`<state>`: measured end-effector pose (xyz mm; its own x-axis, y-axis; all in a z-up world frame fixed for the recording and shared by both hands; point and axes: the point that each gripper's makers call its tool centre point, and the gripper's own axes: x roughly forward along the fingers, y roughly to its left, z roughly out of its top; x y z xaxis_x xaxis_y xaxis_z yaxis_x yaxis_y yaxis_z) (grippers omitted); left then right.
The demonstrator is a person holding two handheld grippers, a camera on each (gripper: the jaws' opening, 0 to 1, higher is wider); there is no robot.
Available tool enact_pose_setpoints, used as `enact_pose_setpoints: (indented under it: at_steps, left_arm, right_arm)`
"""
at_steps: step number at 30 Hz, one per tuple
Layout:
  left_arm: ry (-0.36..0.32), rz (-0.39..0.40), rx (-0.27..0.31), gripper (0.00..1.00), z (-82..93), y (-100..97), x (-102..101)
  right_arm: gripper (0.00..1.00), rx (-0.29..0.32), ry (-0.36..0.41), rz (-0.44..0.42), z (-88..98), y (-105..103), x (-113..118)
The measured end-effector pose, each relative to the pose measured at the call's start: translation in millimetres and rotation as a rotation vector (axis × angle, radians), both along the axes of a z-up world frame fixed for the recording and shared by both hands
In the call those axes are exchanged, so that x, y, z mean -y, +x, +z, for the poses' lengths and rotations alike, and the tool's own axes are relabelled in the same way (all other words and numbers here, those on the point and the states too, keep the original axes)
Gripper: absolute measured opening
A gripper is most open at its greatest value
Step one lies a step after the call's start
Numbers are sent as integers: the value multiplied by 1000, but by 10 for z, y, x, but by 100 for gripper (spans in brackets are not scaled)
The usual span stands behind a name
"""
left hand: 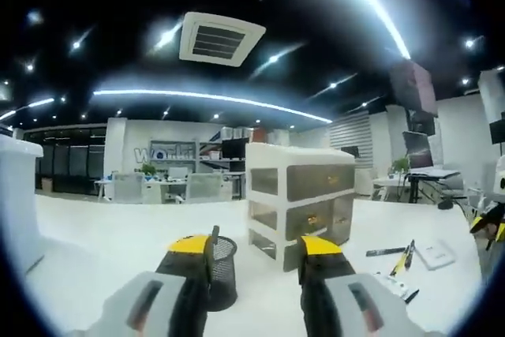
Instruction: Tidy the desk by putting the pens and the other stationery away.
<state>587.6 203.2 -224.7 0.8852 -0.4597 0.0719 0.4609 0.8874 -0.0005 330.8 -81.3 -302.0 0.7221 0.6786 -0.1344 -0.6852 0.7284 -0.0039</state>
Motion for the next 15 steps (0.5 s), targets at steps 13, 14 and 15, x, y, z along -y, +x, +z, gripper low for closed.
enact_pose_setpoints:
  at_steps: [13,14,15]
  left_arm:
    - [-11,-71,-1,51,-12,-587,62]
    - [-13,-76,-6,52,-24,-632,58]
    - [-17,-82,-8,54,-37,-684,62]
  right_arm:
    - [52,7,4,18,11,-7,-47]
    - [52,9,5,18,14,-5,-42]
    - [52,10,6,17,17,-4,-36]
